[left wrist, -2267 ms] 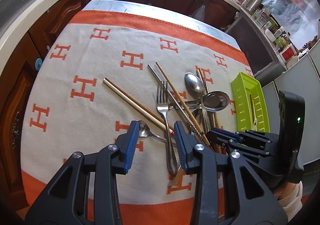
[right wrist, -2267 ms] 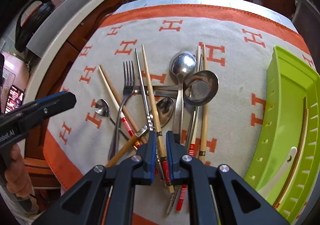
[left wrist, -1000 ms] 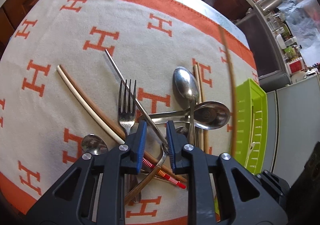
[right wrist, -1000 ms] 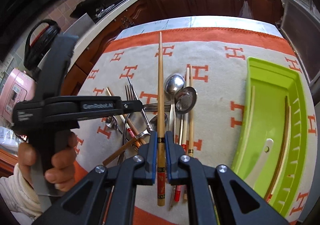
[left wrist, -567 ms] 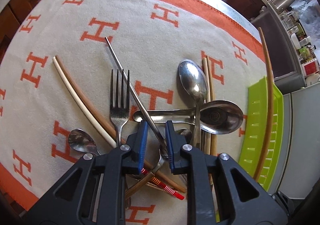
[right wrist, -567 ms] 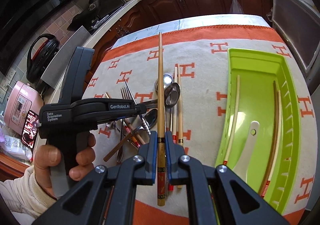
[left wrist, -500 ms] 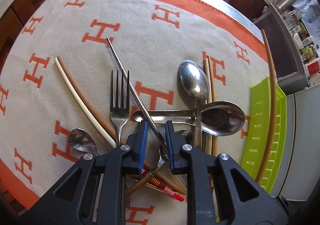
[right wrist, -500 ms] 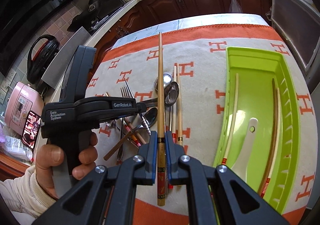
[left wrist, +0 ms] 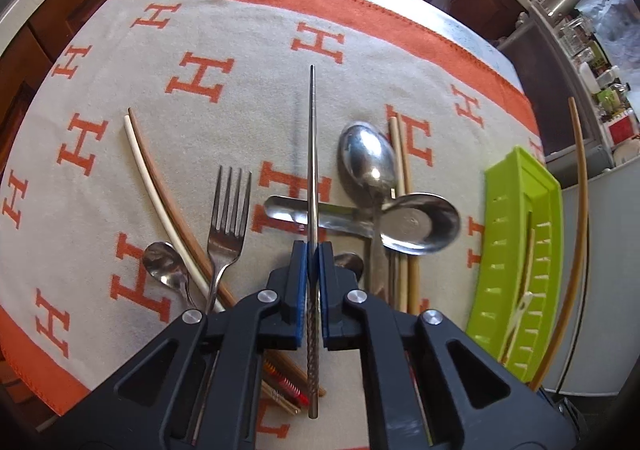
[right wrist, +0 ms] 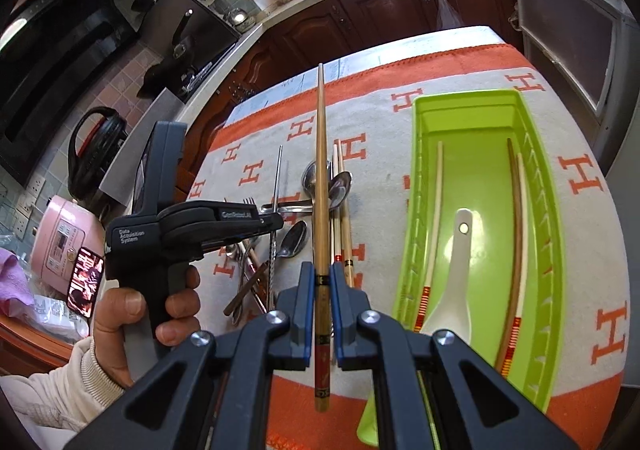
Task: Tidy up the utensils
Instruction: 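Lift the wooden chopstick toward the tray with the right tool while the left grasps a metal chopstick, then lower both held chopsticks into the green tray and open both tools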
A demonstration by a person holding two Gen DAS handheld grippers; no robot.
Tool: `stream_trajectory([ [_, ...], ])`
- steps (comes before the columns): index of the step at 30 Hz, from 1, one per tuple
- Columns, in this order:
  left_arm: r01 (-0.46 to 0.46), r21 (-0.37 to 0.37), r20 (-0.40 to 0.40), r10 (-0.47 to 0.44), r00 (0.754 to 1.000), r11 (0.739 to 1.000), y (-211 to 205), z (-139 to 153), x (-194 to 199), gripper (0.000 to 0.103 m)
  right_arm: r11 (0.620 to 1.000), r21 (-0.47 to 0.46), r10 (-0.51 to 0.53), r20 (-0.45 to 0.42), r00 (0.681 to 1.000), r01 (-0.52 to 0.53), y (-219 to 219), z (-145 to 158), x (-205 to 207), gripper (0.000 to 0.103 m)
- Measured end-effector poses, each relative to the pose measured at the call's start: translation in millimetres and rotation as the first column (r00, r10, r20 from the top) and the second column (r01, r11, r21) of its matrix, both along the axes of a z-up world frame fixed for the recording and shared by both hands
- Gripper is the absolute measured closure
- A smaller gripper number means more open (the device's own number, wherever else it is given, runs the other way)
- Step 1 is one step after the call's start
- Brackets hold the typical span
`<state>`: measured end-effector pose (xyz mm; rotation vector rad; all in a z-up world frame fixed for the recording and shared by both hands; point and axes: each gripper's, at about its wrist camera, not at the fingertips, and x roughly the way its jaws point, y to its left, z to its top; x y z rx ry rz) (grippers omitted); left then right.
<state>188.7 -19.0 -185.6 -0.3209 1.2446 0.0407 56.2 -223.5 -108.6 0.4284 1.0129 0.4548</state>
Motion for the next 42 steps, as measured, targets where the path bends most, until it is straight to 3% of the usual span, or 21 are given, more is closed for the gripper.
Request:
stream_trajectory([
  [8,0.108,-0.105,0.016,-0.107,0.994,0.989,-7,40,-26,0.100,0.995,0.025,-0.096,0.006,0.995,0.096,-36,6,-20,0.096],
  [17,0.307,-0.155,0.054,-0.303,0.952,0.939,-84,77,-43,0.100,0.971,-0.027,-0.239,-0.046,0.970,0.238,-86,-5,-33,0.096],
  [22,0.368,-0.148,0.028,-0.367,0.930,0.918,-128,67,-42,0.100,0.962,-0.093,-0.267,-0.091,0.959,0.259,-93,-22,-32,0.096],
  [28,0.409,-0.149,-0.011,-0.415,0.910,0.900,-161,43,-37,0.100,0.954,-0.103,-0.294,-0.127,0.947,0.282,-98,-33,-31,0.095],
  [36,0.422,-0.122,-0.042,-0.429,0.902,0.898,-169,25,-42,0.100,0.946,-0.052,-0.324,-0.119,0.939,0.320,-108,-29,-35,0.095],
  [42,0.470,-0.073,-0.018,-0.472,0.881,0.880,-173,32,-56,0.099,0.946,-0.059,-0.323,-0.105,0.941,0.318,-104,-26,-36,0.095],
])
